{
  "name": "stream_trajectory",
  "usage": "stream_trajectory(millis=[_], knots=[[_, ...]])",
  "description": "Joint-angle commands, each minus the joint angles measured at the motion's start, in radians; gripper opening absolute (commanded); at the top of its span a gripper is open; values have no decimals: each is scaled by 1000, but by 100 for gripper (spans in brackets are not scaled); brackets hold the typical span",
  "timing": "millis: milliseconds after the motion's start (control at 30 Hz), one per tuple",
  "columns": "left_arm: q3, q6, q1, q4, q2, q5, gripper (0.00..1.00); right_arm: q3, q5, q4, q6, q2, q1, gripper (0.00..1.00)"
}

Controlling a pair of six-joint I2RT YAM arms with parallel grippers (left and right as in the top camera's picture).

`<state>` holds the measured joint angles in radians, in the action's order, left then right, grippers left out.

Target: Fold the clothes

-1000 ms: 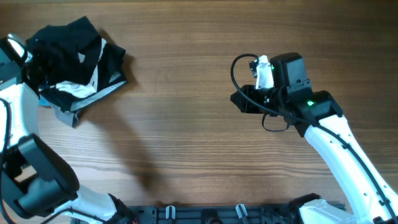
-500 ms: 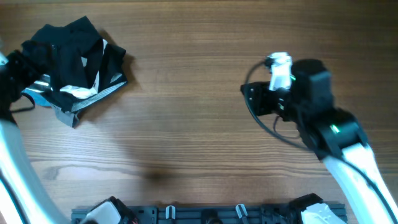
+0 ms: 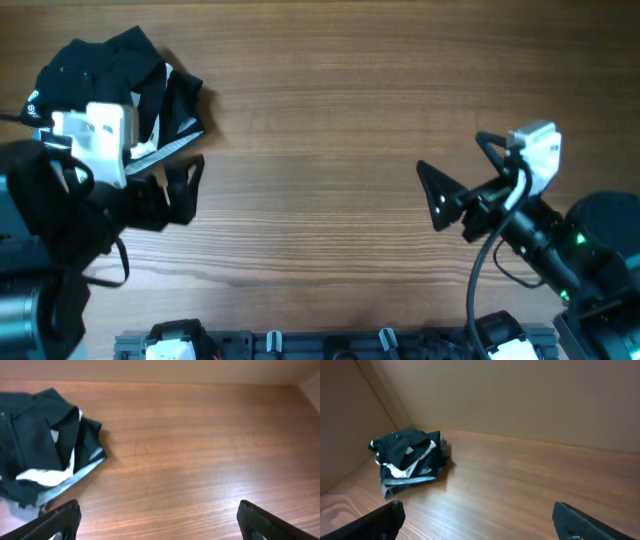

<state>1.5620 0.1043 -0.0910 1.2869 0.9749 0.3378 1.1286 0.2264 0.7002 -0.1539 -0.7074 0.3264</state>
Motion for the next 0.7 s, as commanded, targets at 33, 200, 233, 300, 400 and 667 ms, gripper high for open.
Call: stream_trajectory(millis=[33,200,233,300,400,667], knots=[[-5,23,11,32,-18,-48,100,10,-7,33,-1,-8,2,100],[-5,23,11,31,-17,-48,100,10,43,69,-298,-25,2,100],[-5,23,11,31,-18,-48,100,10,34,74,-388,-31,1,100],[-5,23,11,31,-17,-48,100,10,32,85,-449,-39,1,100],[-5,23,11,31,-17,-48,100,10,18,108,-453,-43,1,100],[-5,23,11,31,-17,-48,100,20,-123,16,-271,24,-1,100]])
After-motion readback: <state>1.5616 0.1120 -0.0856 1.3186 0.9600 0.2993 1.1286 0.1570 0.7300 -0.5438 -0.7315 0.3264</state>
